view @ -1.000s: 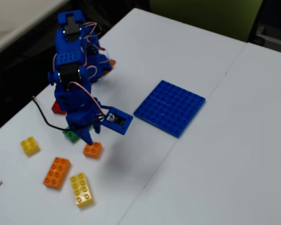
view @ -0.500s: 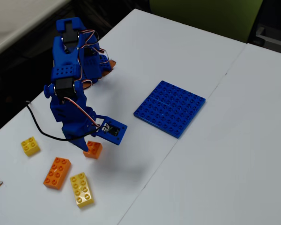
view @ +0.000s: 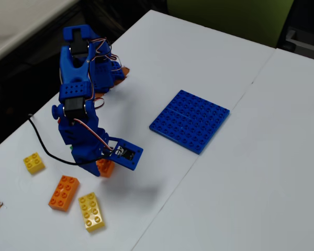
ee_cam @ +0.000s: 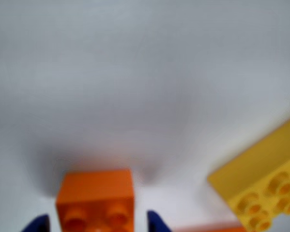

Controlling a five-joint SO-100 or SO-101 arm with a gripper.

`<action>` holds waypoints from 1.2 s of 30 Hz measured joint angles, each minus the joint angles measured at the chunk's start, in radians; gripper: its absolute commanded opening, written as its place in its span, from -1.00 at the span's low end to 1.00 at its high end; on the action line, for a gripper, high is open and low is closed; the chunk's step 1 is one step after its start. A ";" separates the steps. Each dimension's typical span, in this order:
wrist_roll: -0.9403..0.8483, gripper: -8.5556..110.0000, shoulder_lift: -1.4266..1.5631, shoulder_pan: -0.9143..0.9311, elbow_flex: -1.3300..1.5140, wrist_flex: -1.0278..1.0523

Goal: Pick up the 2x2 orange block and go up the 8x8 blue block.

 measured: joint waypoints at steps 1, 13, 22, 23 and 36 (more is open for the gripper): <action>0.000 -0.44 -0.002 0.000 0.000 0.000; 0.000 -0.69 -0.018 0.000 0.000 0.000; 0.029 -0.85 -0.020 0.000 0.000 -0.002; 0.035 -0.85 -0.020 0.000 0.000 -0.002; 0.330 -0.85 0.103 -0.121 -0.075 0.224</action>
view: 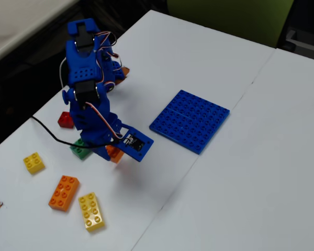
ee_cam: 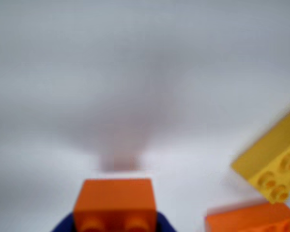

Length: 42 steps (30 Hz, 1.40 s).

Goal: Pick up the 2x2 orange block and go up the 8x8 blue block.

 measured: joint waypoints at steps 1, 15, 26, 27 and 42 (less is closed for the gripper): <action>0.025 -0.85 0.014 -0.017 -0.012 0.031; 0.383 -0.86 0.141 -0.301 -0.025 0.167; 0.592 -0.86 0.175 -0.500 -0.025 0.176; 0.604 -0.86 0.181 -0.514 -0.026 0.183; 0.761 -0.86 0.186 -0.673 -0.109 0.245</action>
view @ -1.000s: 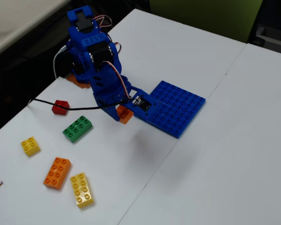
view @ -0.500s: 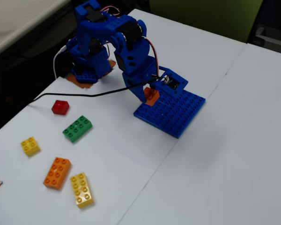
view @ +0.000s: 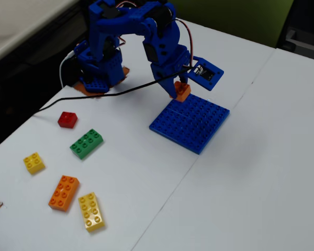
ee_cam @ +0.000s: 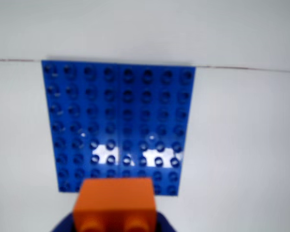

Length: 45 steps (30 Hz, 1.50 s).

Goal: Pick up the 2x2 orange block and go up the 8x8 blue block.

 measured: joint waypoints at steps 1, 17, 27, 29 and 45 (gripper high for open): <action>0.006 -0.86 0.000 -0.005 -0.011 0.000; 0.051 -0.86 -0.117 -0.021 -0.089 0.014; 0.064 -0.86 -0.153 -0.011 -0.129 0.014; 0.064 -0.86 -0.161 -0.011 -0.141 0.014; 0.075 -0.86 -0.163 -0.011 -0.144 0.021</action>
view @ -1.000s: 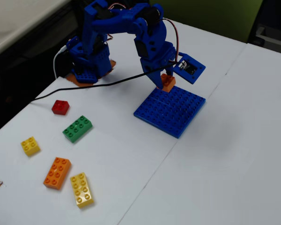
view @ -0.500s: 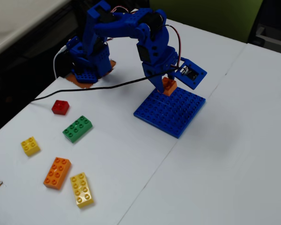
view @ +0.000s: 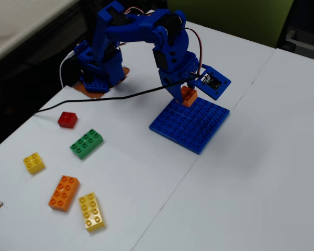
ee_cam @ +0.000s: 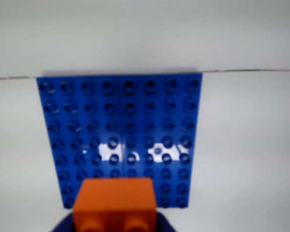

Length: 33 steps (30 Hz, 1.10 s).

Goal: Pick up the 2x2 orange block and go up the 8x8 blue block.

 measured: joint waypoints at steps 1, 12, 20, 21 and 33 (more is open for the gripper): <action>0.000 -0.86 0.000 0.000 0.000 0.000; 0.009 -0.86 0.000 0.006 -0.012 0.002; 0.009 -0.86 0.000 0.009 -0.012 0.002; 0.009 -0.86 0.000 0.009 -0.012 0.002; 0.005 -0.86 -0.009 0.009 -0.012 0.002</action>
